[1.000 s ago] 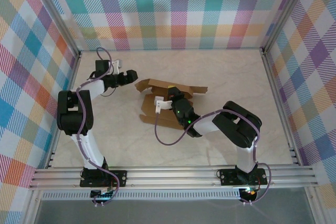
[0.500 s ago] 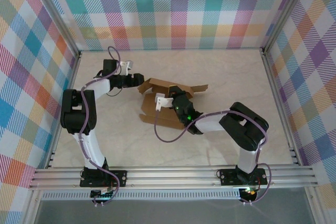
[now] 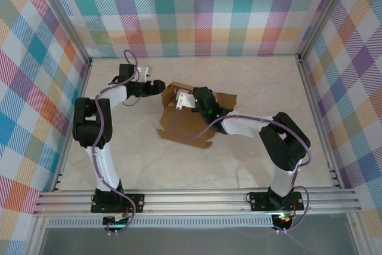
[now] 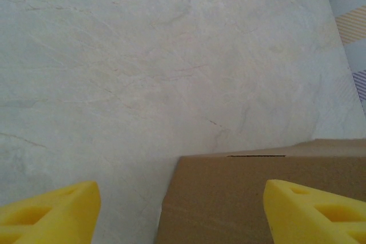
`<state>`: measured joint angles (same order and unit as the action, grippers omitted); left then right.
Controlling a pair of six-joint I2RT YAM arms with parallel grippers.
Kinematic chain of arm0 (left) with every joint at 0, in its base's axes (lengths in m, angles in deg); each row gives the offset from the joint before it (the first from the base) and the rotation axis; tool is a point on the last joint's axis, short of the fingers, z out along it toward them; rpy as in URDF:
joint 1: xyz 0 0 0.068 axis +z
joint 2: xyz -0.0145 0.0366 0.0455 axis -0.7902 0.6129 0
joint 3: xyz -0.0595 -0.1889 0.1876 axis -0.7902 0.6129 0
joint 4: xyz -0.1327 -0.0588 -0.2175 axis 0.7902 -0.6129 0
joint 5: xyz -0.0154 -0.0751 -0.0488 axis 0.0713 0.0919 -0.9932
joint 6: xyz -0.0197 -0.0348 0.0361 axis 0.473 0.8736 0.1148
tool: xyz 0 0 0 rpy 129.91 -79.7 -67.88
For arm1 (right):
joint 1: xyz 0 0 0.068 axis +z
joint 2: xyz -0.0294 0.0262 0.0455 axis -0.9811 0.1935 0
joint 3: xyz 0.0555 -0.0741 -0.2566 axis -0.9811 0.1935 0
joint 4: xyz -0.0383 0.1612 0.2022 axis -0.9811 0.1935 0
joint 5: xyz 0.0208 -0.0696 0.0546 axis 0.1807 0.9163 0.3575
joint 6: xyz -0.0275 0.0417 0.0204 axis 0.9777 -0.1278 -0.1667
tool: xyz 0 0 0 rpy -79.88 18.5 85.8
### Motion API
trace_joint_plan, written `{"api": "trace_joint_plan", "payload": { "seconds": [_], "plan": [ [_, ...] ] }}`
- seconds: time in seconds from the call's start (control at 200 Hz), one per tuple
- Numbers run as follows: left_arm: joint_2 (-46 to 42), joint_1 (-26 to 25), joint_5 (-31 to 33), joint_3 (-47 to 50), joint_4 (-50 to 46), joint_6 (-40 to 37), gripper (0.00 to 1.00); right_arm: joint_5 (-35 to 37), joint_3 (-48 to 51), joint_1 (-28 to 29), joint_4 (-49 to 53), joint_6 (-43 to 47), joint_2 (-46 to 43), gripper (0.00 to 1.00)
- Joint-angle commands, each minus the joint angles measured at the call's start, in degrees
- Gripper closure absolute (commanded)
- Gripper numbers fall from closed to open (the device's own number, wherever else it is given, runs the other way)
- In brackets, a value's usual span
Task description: Fold the paper box
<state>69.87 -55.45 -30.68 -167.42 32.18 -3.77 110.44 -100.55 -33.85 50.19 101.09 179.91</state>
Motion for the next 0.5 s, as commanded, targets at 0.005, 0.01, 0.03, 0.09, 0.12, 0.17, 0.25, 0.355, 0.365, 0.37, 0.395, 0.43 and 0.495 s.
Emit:
{"api": "trace_joint_plan", "payload": {
  "seconds": [0.005, 0.01, 0.03, 0.09, 0.12, 0.17, 0.25, 0.355, 0.365, 0.37, 0.395, 0.43, 0.495],
  "plan": [
    [1.5, -0.4, -0.6, -3.1, -2.9, 0.5, 0.21, -3.8, -3.7, -0.6, 12.2, -6.3, 2.9, 1.00],
    [1.5, -0.3, -0.5, -3.2, -2.9, 0.5, 0.21, -3.9, -3.9, -0.7, 12.6, -6.5, 3.0, 1.00],
    [1.6, -0.3, -0.4, -3.4, -3.0, 0.5, 0.21, -4.2, -4.7, -0.8, 14.0, -7.2, 3.1, 1.00],
    [1.8, -0.3, -0.1, -3.8, -3.1, 0.7, 0.19, -4.9, -6.8, -1.4, 17.2, -9.2, 3.8, 1.00],
    [1.9, -0.2, 0.1, -3.9, -3.1, 0.8, 0.19, -4.9, -7.8, -1.6, 18.8, -10.1, 4.1, 1.00],
    [2.1, -0.1, 0.2, -4.1, -3.1, 1.0, 0.17, -5.5, -8.5, -2.1, 19.4, -10.7, 4.3, 1.00],
    [2.5, -0.1, 0.3, -4.4, -3.1, 1.1, 0.14, -6.3, -10.5, -2.8, 22.2, -12.1, 4.8, 1.00],
    [2.7, -0.1, 0.5, -4.6, -3.2, 1.1, 0.10, -7.8, -13.7, -3.7, 26.4, -14.2, 5.8, 1.00],
    [2.7, -0.1, 0.5, -4.6, -3.2, 1.1, 0.10, -7.9, -14.0, -3.8, 26.9, -14.5, 5.8, 1.00],
    [2.7, 0.0, 0.5, -4.6, -3.2, 1.1, 0.10, -8.0, -14.2, -3.8, 27.1, -14.7, 5.9, 1.00],
    [2.8, 0.0, 0.5, -4.5, -3.2, 1.1, 0.09, -8.5, -15.2, -4.1, 28.4, -15.7, 6.1, 1.00],
    [2.8, -0.1, 0.5, -4.5, -3.1, 1.1, 0.07, -9.3, -16.4, -4.5, 29.9, -16.9, 6.4, 1.00],
    [2.8, -0.1, 0.5, -4.4, -3.0, 0.5, 0.03, -11.2, -18.6, -5.2, 33.1, -18.6, 7.0, 1.00]
  ]
}}
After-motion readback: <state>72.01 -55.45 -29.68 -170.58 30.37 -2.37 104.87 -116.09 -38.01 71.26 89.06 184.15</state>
